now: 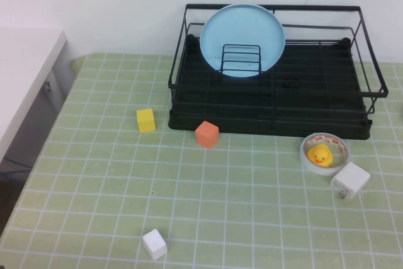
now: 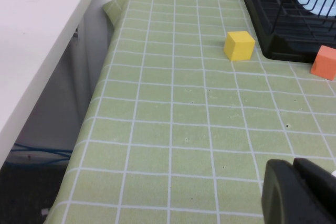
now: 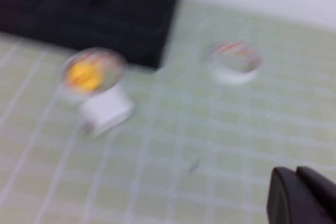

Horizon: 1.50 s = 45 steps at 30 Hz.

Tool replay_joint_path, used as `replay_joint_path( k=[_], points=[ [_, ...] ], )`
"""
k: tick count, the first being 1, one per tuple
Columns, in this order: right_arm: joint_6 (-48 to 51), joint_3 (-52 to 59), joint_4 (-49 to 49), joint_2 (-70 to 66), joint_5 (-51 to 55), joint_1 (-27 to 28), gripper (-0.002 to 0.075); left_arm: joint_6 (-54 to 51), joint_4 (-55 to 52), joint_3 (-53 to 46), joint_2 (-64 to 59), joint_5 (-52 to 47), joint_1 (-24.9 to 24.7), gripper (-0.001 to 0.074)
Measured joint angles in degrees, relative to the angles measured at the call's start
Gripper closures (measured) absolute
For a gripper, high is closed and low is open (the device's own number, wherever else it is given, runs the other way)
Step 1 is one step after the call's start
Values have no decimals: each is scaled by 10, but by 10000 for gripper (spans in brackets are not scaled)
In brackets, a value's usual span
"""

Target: Place plate on rack

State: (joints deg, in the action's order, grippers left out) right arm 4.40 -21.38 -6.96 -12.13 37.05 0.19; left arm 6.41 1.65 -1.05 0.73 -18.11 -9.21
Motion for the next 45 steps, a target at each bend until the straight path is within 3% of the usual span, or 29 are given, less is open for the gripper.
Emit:
replay_joint_path(
  k=[5, 8, 14, 20, 45],
  points=[
    [1, 47, 1, 76, -54, 81, 726, 0, 0, 0, 0, 0, 0, 735],
    [2, 101, 4, 117, -67, 99, 726, 0, 1, 0, 0, 0, 0, 735],
    [6, 212, 5, 128, -107, 104, 726, 0, 1, 0, 0, 0, 0, 735],
    [7, 224, 6, 129, -167, 104, 726, 0, 3, 0, 0, -1, 0, 736],
    [-17, 223, 9, 129, -166, 104, 726, 0, 4, 1, 0, -1, 0, 736]
  ],
)
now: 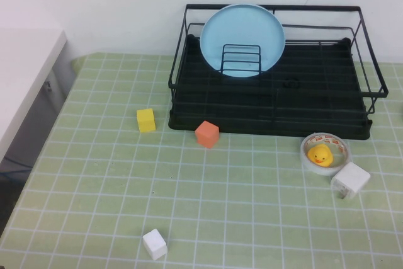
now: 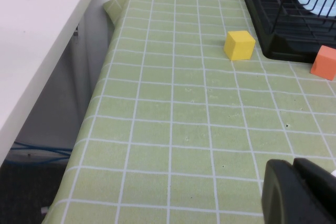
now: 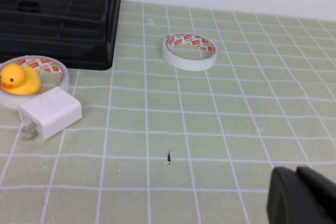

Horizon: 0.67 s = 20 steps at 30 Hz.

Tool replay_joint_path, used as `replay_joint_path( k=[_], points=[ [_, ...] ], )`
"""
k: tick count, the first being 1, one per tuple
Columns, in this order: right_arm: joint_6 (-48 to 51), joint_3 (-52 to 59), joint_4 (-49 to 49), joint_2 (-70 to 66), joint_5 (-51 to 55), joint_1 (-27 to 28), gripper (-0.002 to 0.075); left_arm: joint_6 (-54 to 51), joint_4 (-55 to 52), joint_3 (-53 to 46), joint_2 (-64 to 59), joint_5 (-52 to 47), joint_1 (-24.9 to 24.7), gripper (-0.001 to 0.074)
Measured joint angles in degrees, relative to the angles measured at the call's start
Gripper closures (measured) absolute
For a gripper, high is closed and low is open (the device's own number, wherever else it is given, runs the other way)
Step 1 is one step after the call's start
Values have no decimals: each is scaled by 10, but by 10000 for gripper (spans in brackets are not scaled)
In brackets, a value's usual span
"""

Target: Place plate on rack

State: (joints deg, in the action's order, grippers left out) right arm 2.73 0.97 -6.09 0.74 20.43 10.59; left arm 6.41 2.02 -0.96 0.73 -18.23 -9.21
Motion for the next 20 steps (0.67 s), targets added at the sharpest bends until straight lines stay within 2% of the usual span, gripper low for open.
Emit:
replay_joint_path(
  k=[20],
  points=[
    [0, 0, 0, 0, 0, -6, 726, 0, 0, 0, 0, -1, 0, 736]
  ],
)
